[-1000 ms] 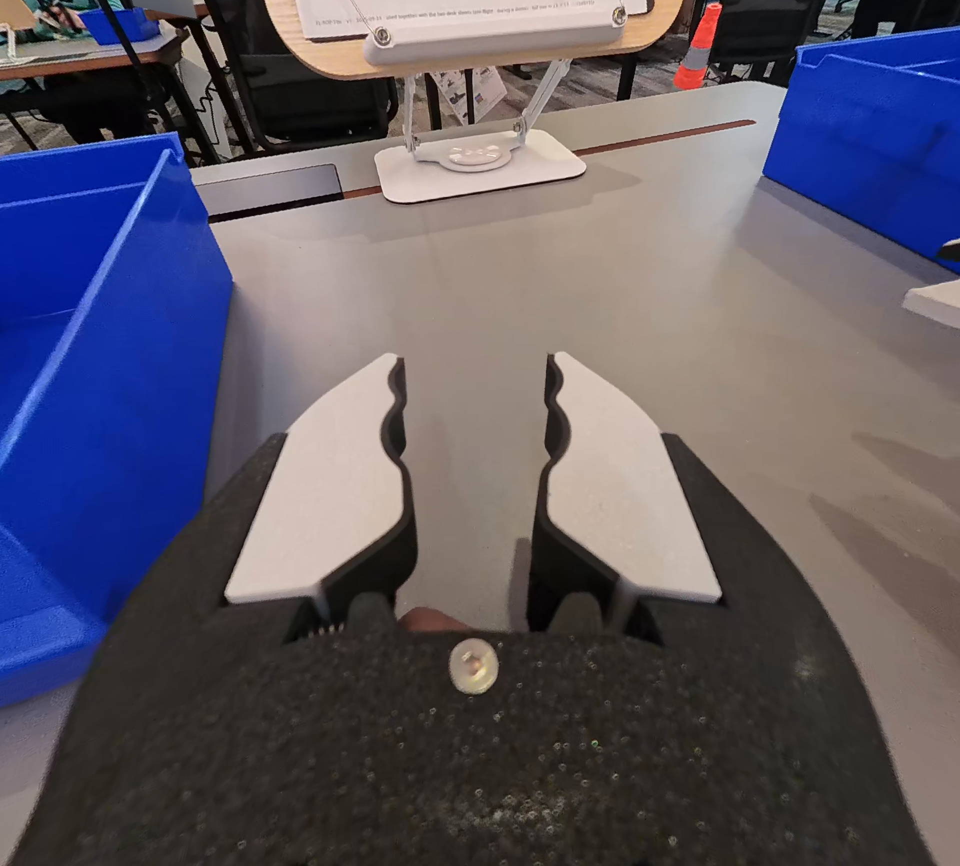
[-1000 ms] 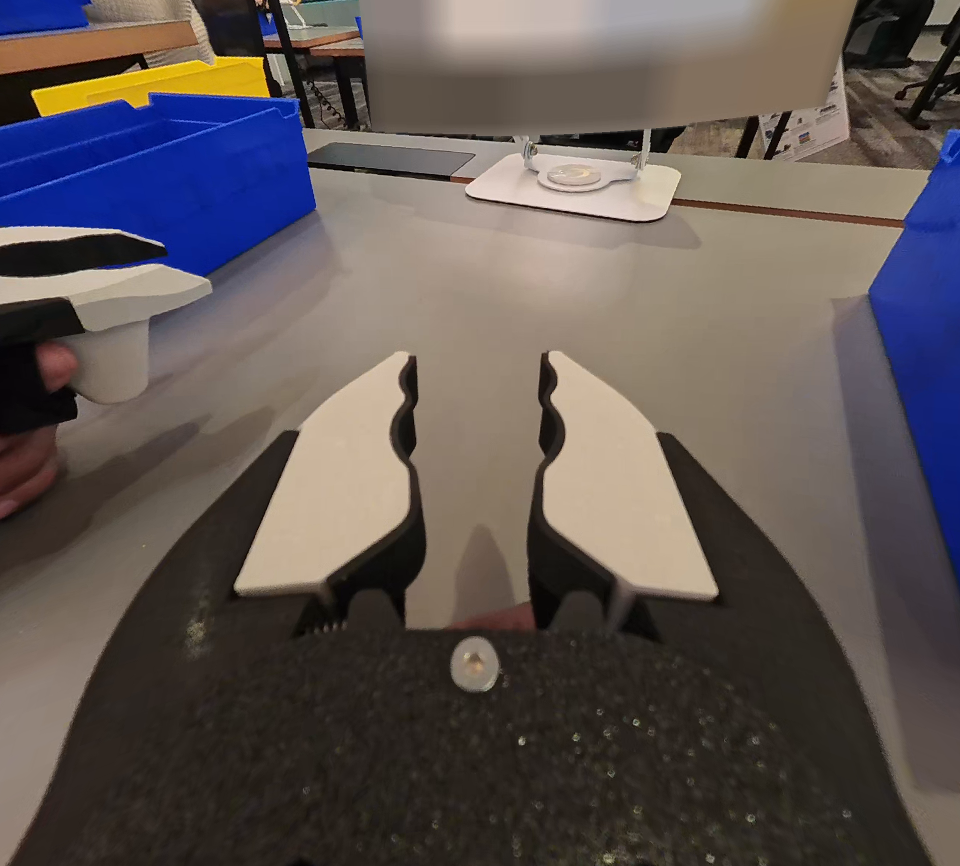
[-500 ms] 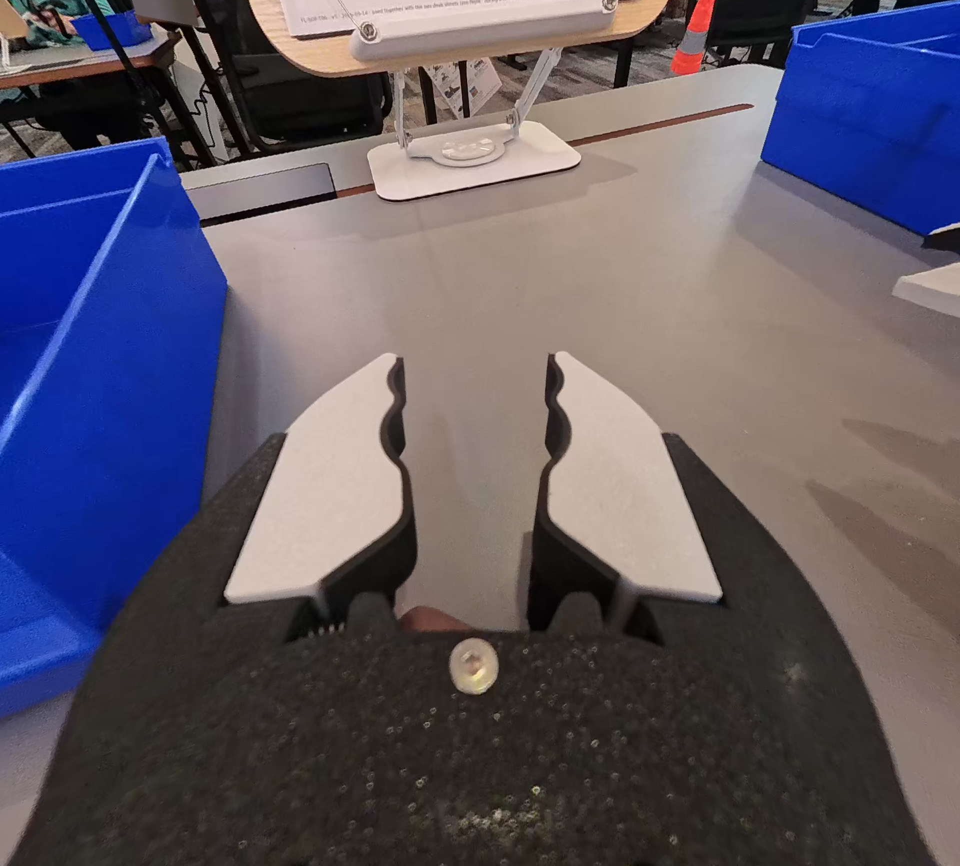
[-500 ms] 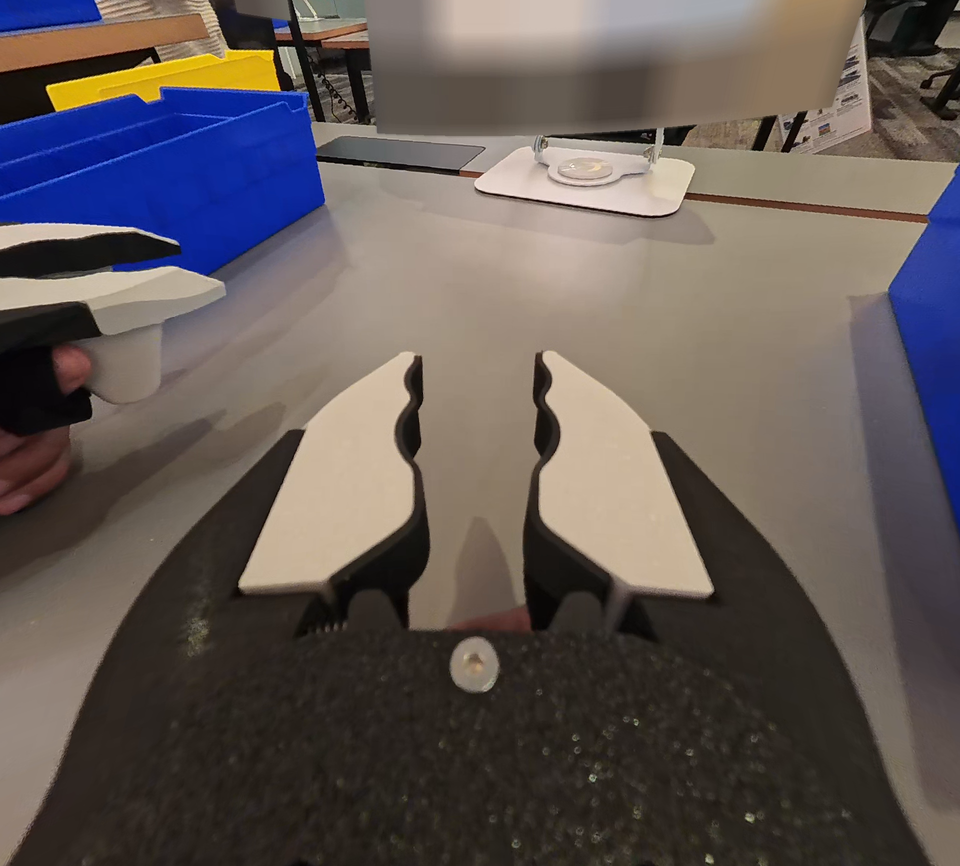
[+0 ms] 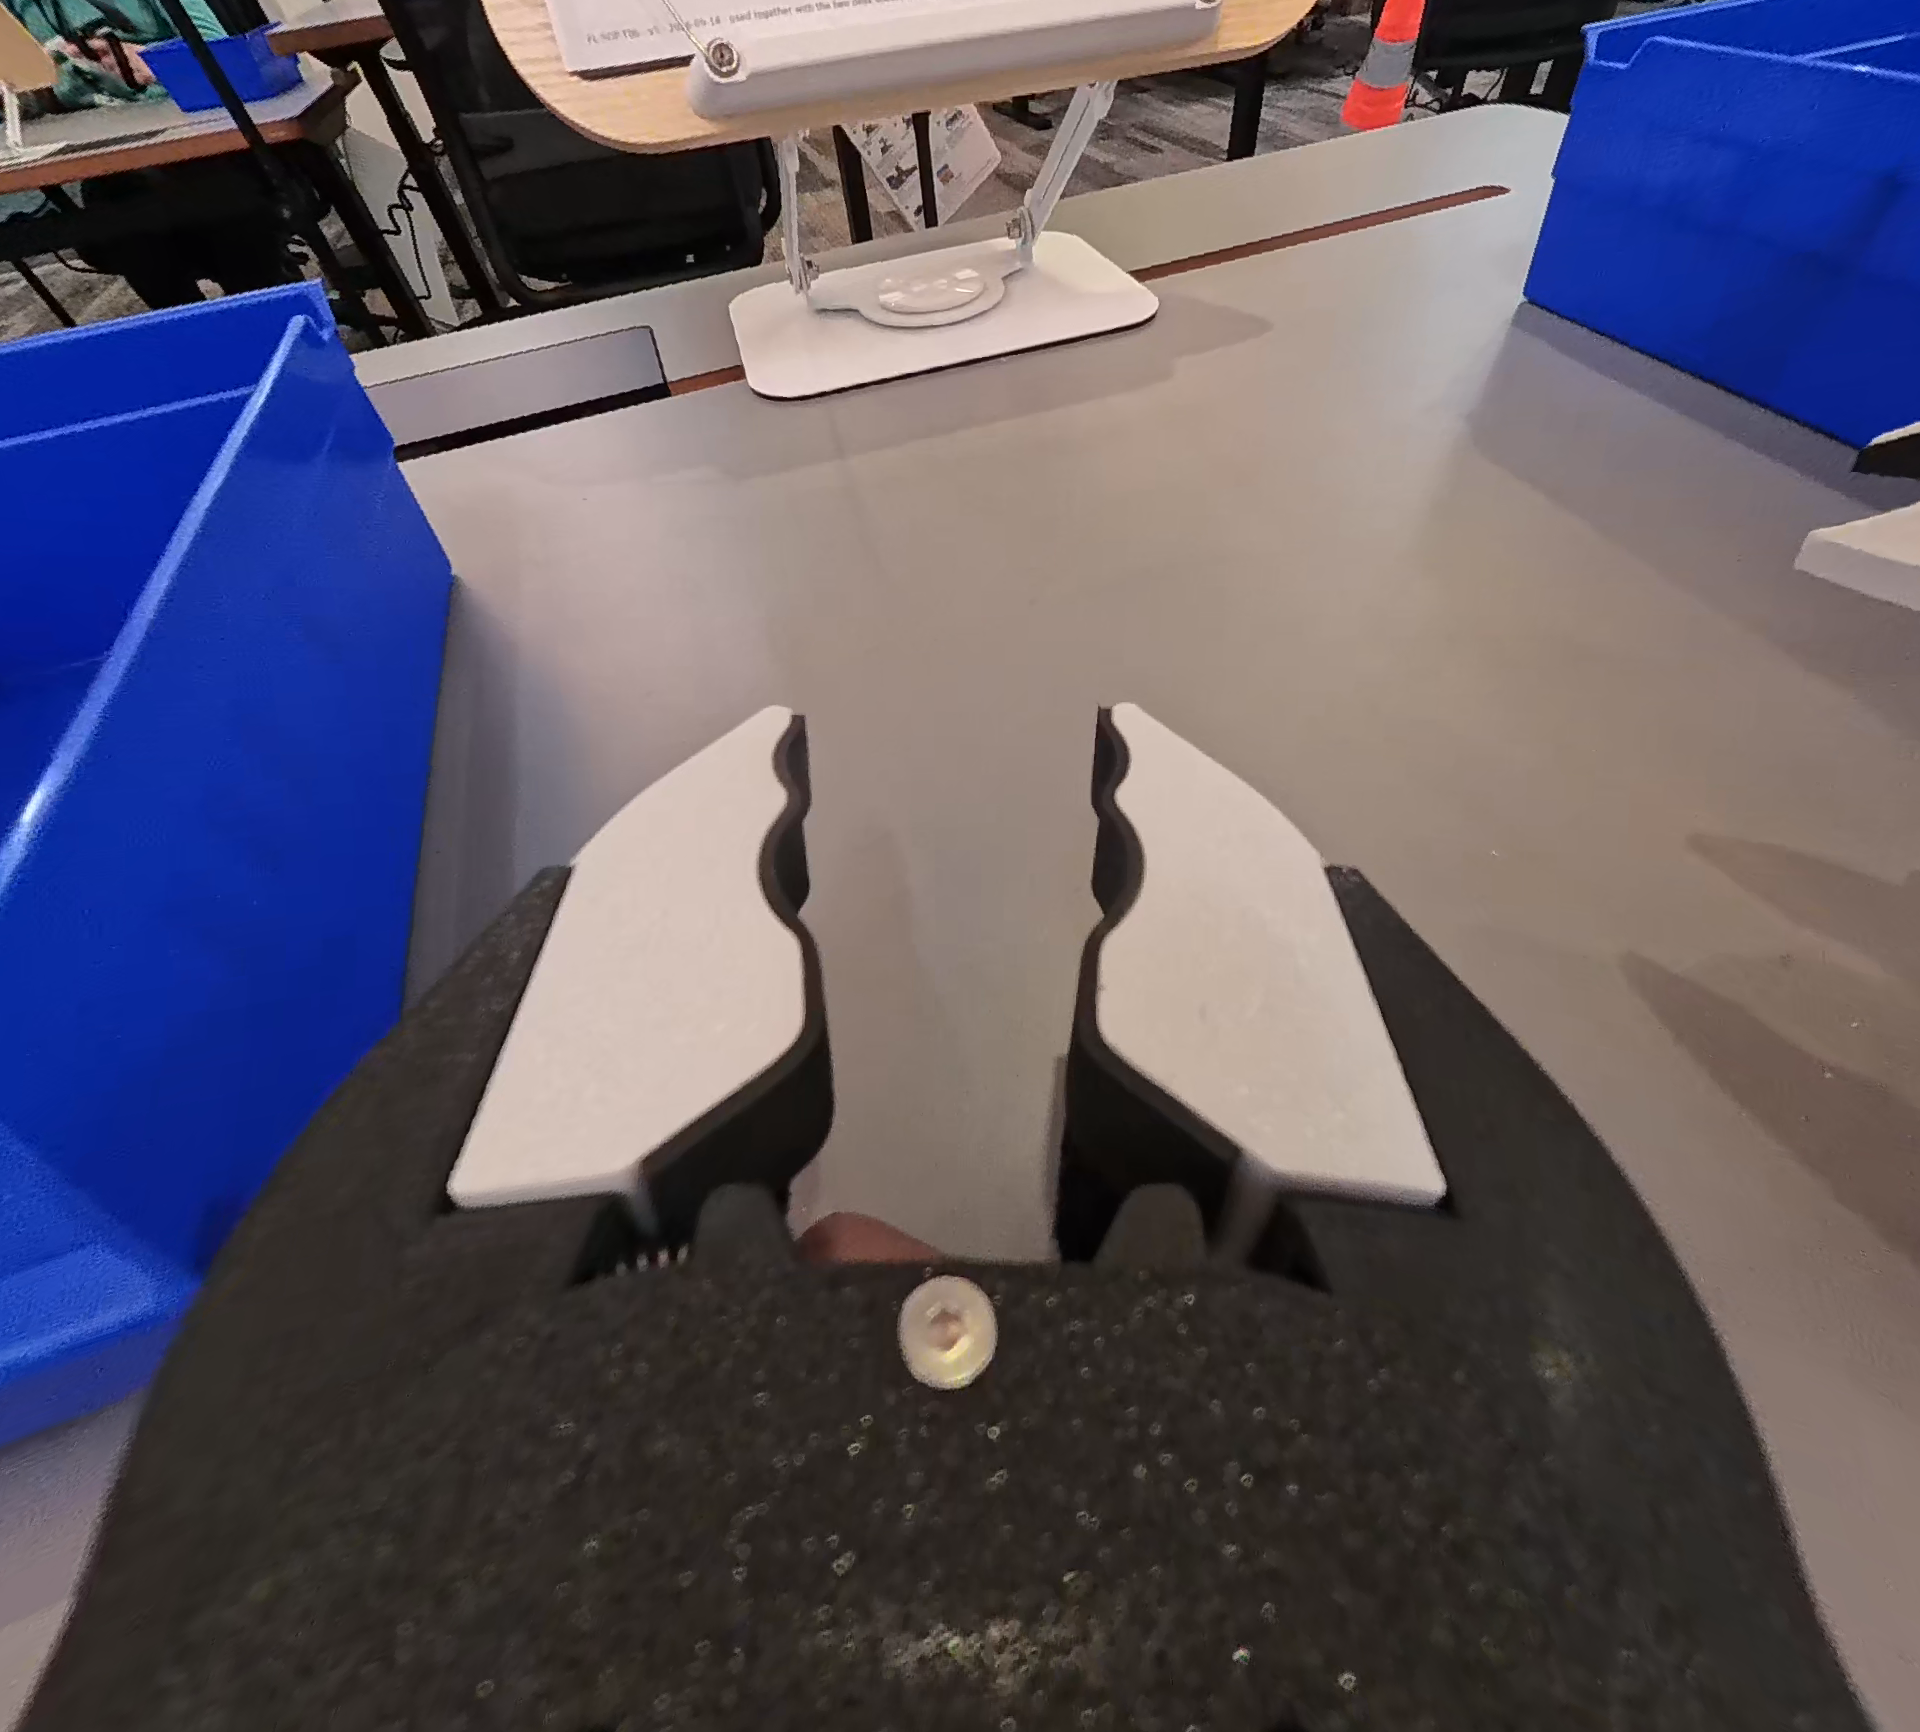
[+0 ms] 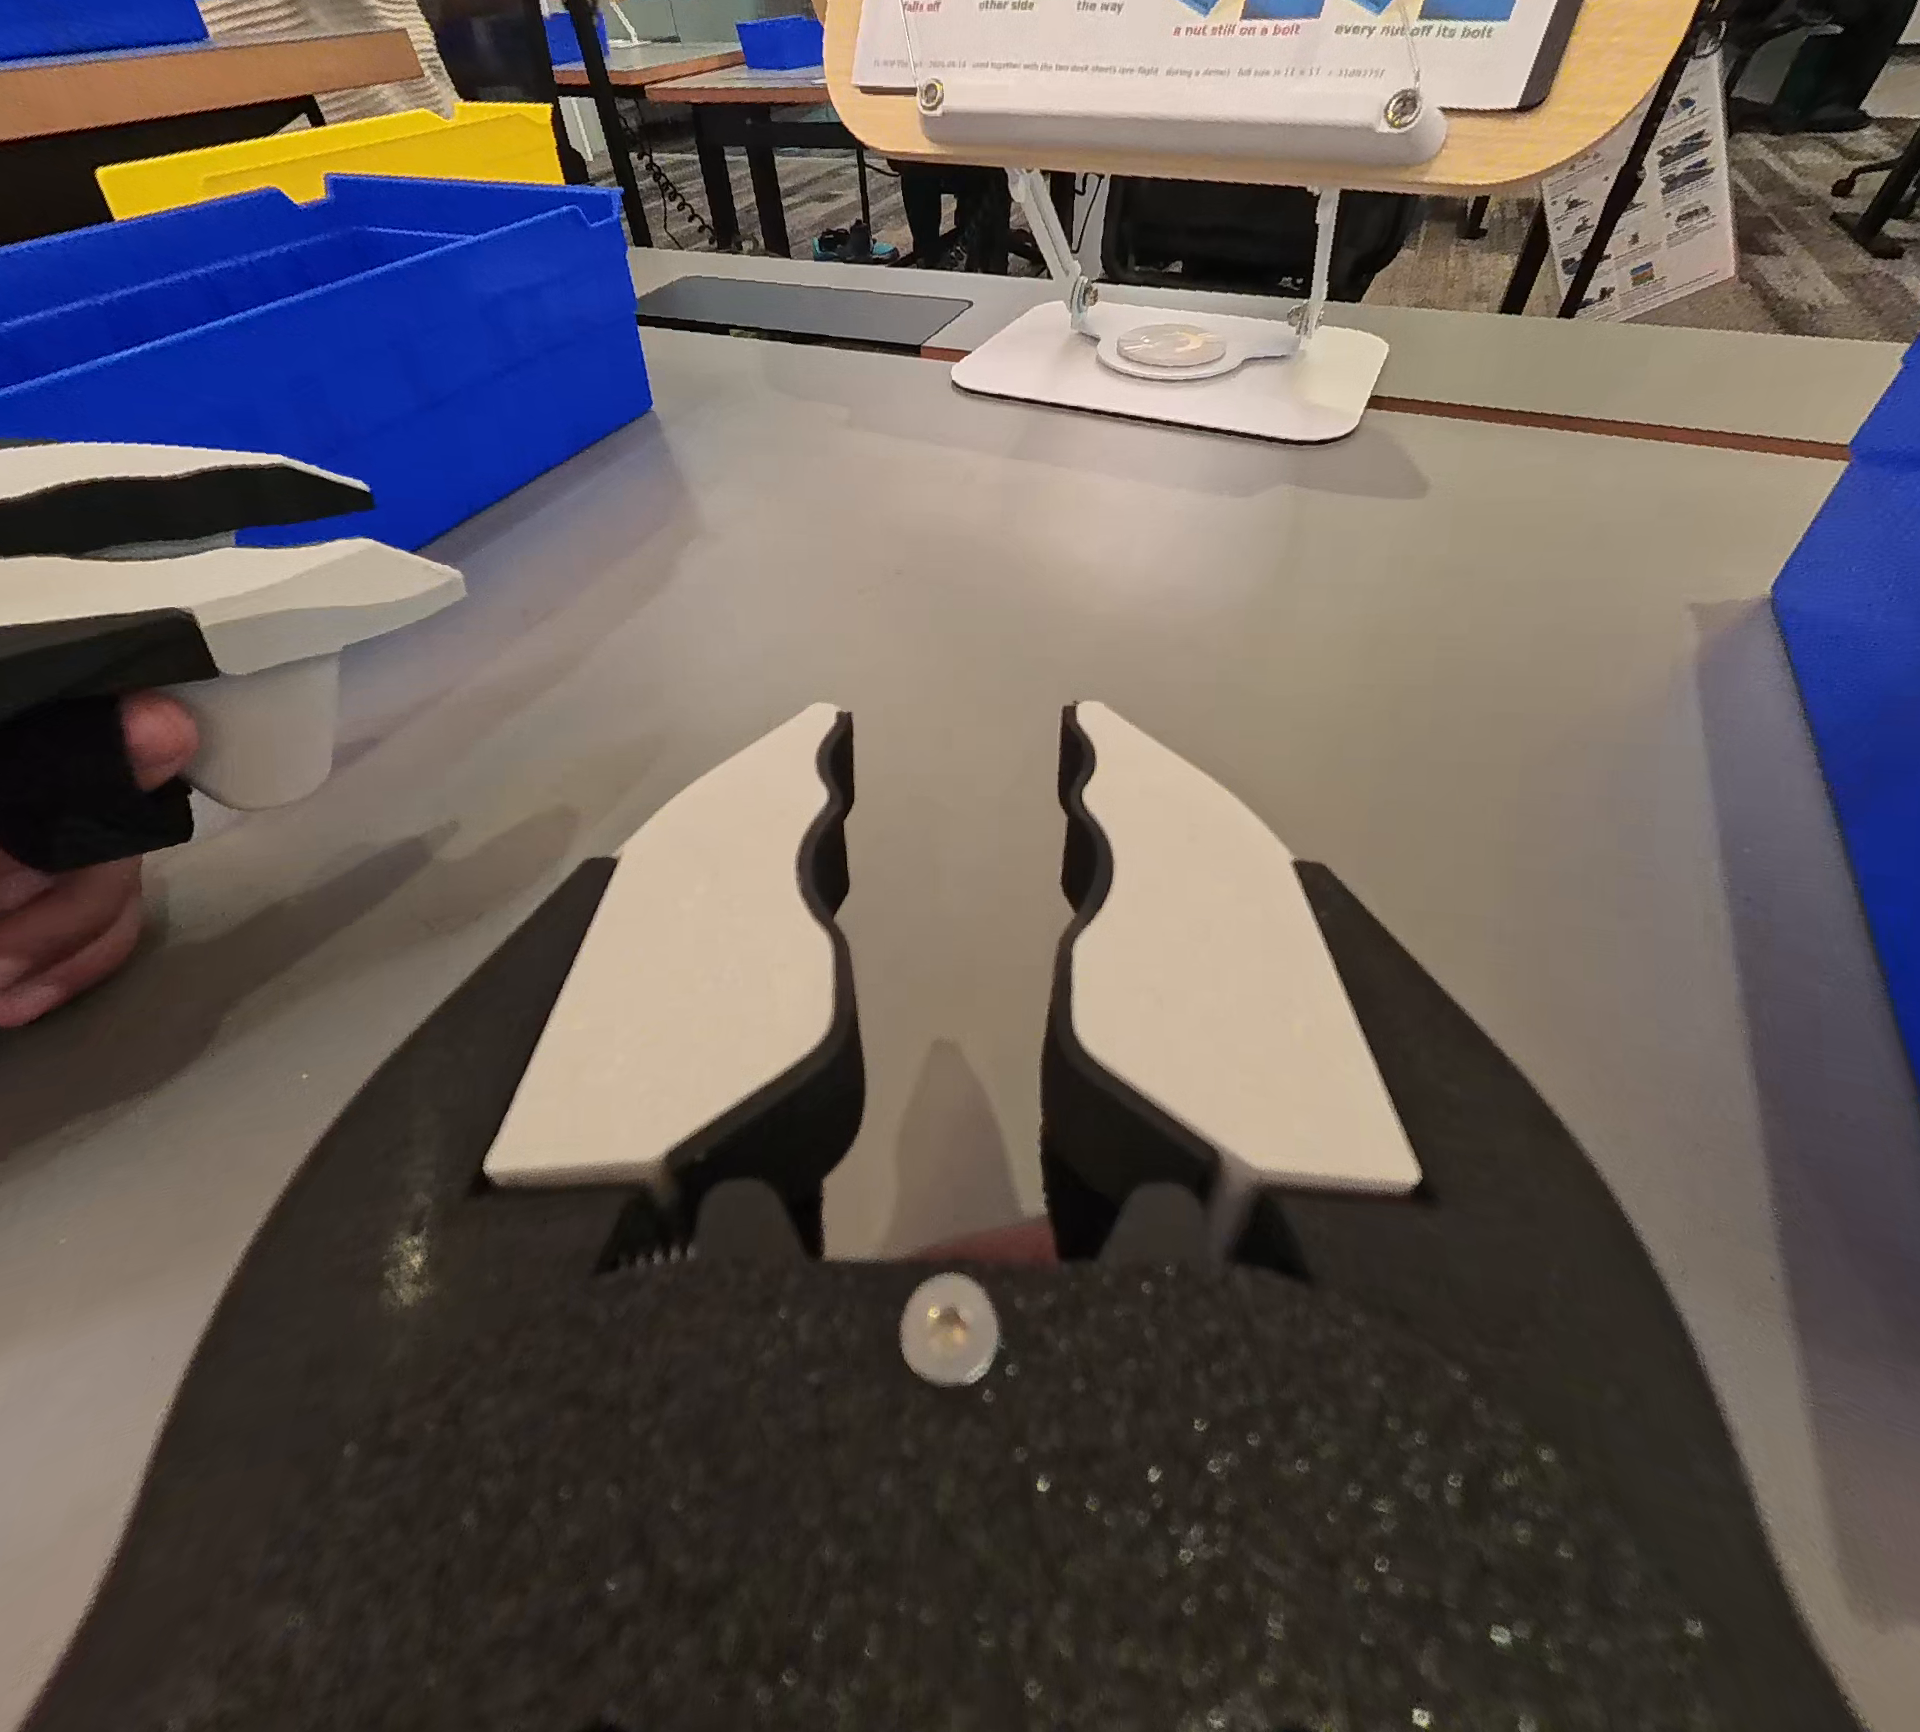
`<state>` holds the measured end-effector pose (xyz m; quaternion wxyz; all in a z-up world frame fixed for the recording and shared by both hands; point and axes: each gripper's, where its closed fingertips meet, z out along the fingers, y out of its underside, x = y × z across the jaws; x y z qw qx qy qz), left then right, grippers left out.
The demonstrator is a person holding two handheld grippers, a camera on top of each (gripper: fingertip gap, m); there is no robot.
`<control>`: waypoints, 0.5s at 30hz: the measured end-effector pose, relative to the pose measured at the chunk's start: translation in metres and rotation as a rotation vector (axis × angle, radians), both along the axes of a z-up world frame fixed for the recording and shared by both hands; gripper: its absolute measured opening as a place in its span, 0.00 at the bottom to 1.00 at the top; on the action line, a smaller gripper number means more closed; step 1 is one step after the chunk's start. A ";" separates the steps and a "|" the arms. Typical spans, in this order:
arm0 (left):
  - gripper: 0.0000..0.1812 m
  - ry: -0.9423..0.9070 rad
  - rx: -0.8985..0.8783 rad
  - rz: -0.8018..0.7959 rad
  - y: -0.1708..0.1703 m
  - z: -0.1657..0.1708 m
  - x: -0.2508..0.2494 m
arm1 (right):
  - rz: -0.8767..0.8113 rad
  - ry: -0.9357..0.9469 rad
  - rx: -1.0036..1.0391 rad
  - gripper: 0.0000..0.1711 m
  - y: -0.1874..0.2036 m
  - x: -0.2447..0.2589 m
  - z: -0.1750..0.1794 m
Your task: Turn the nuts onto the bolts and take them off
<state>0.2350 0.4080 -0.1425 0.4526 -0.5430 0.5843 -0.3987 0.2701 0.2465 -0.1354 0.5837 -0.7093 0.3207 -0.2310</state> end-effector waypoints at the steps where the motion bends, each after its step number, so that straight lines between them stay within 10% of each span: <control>1: 0.29 0.001 0.002 0.000 0.000 0.000 0.000 | 0.000 0.000 0.000 0.22 0.000 0.000 0.000; 15: 0.29 0.009 0.012 -0.004 -0.001 -0.001 0.001 | -0.001 0.002 -0.002 0.21 0.000 0.000 0.000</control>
